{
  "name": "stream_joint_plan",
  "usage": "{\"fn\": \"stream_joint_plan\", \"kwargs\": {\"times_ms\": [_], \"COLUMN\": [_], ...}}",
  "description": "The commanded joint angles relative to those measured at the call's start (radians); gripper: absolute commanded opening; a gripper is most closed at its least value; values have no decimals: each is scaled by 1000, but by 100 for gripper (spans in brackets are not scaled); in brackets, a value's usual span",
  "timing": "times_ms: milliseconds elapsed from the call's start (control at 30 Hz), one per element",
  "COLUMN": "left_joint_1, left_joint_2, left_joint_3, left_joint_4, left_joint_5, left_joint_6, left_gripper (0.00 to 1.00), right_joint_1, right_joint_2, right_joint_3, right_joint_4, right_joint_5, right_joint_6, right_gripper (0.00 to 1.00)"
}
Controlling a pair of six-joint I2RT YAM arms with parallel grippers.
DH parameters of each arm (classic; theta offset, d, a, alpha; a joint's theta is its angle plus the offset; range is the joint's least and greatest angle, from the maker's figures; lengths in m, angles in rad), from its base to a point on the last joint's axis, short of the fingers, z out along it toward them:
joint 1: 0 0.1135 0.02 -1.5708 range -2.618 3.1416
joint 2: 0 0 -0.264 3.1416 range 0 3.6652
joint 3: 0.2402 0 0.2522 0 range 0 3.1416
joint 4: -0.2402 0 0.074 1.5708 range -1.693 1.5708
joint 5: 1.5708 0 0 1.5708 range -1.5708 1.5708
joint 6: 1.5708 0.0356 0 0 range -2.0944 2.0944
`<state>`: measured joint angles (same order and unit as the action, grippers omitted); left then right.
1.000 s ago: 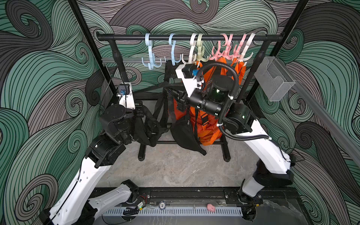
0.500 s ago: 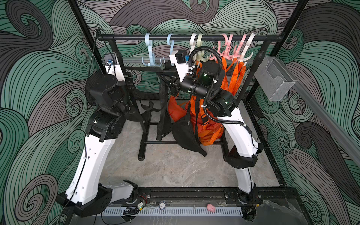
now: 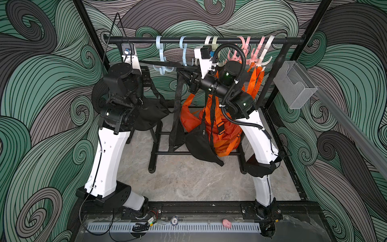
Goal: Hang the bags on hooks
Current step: Hang the bag on the hook.
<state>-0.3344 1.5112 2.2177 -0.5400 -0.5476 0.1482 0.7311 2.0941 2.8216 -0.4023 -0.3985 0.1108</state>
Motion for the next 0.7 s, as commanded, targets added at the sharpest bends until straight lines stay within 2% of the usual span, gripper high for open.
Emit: {"fn": "stream_joint_plan", "kwargs": {"times_ms": [0,200,333,533,667], "left_joint_1": [20,20,20,19,19], "left_joint_2": [29,30,-18,-63,-82], "left_joint_3": [35,11,-65,-202,-270], "left_joint_4": [-45,-92,-99,-87,-75], "left_joint_5": [24,52,85,104,131], "left_joint_6": [-2,-48,-89,-130,-163], "left_gripper": [0,0,0,0,0], "right_joint_1": [-13,-13,0,61,110], "right_joint_2": [24,16,-35,-107,-160], "right_joint_3": [12,-25,-139,-313,-469], "right_joint_4": [1,-54,-26,20,142], "right_joint_5": [-33,-51,-36,97,183], "right_joint_6": [28,38,41,12,-8], "right_gripper": [0,0,0,0,0]}}
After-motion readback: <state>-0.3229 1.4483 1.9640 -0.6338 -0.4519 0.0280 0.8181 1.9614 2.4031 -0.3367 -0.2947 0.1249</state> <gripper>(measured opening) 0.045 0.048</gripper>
